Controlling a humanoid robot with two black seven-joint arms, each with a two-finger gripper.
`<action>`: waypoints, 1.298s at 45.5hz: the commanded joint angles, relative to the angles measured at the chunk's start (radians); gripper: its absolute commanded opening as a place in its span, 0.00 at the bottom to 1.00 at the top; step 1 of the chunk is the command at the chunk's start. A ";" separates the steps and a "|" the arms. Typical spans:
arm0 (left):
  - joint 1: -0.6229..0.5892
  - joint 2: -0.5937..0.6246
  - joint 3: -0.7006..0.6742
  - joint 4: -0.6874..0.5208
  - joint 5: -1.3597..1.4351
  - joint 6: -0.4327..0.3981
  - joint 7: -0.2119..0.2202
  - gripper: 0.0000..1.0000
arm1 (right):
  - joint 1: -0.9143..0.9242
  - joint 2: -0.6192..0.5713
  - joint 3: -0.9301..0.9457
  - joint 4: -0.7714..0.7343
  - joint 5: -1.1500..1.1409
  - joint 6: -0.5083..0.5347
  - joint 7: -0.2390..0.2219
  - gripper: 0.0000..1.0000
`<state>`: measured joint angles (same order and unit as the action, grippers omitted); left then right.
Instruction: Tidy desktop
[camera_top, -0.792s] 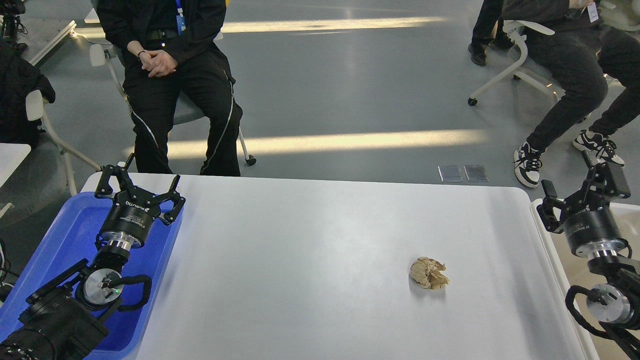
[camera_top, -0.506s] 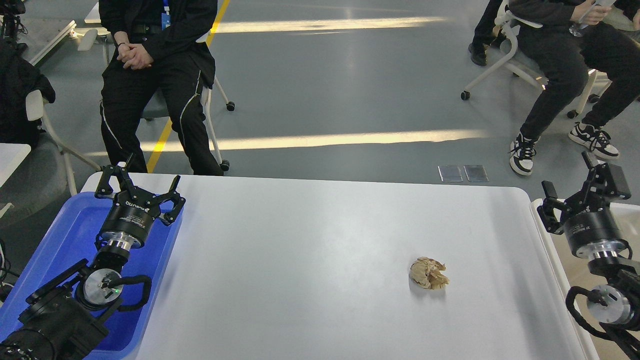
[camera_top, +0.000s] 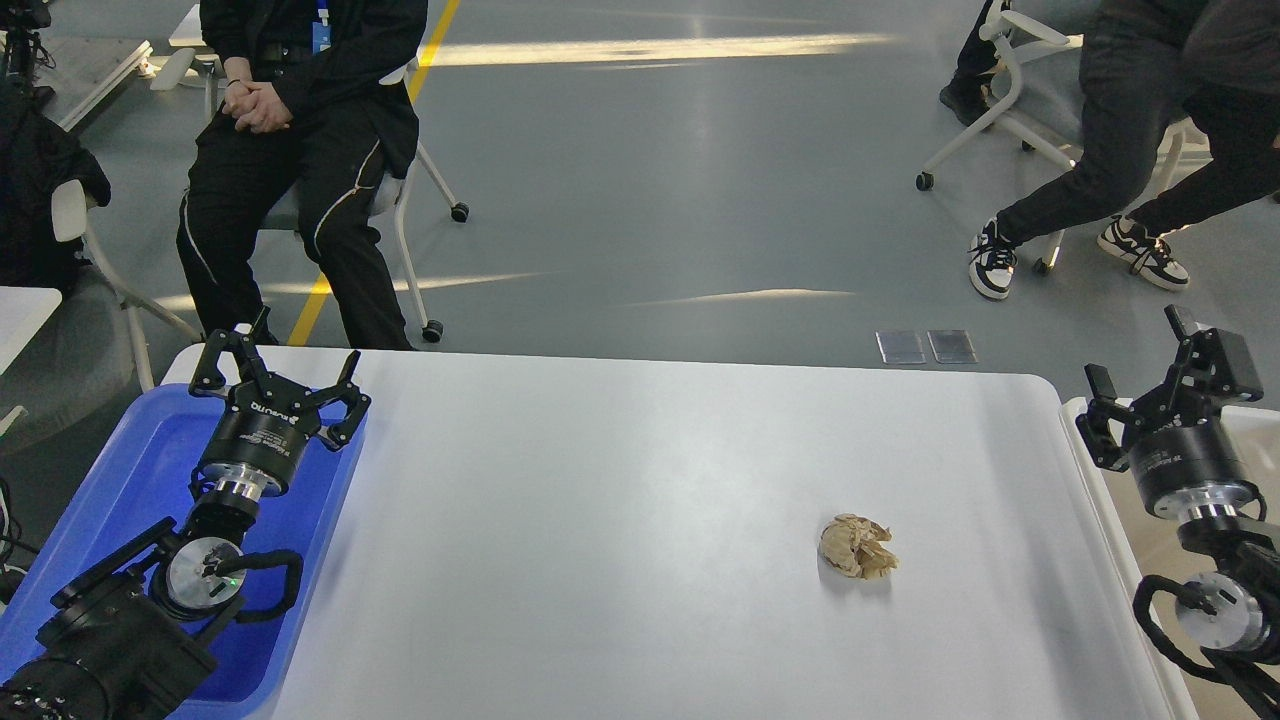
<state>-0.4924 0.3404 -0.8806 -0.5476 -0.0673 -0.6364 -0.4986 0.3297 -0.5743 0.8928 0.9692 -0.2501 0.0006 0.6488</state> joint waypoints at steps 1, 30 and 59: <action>0.000 0.000 0.000 0.000 0.000 0.000 0.000 1.00 | 0.002 -0.003 0.000 0.008 0.002 0.004 0.000 1.00; 0.000 -0.001 0.000 0.000 0.001 0.001 0.000 1.00 | -0.032 0.007 -0.018 0.028 0.072 0.007 -0.049 1.00; 0.000 -0.001 0.000 0.000 0.001 -0.005 0.000 1.00 | -0.006 -0.087 -0.094 0.097 0.074 -0.010 -0.227 1.00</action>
<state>-0.4924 0.3396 -0.8806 -0.5476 -0.0659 -0.6406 -0.4987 0.3104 -0.5999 0.8493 1.0161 -0.1748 -0.0007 0.5511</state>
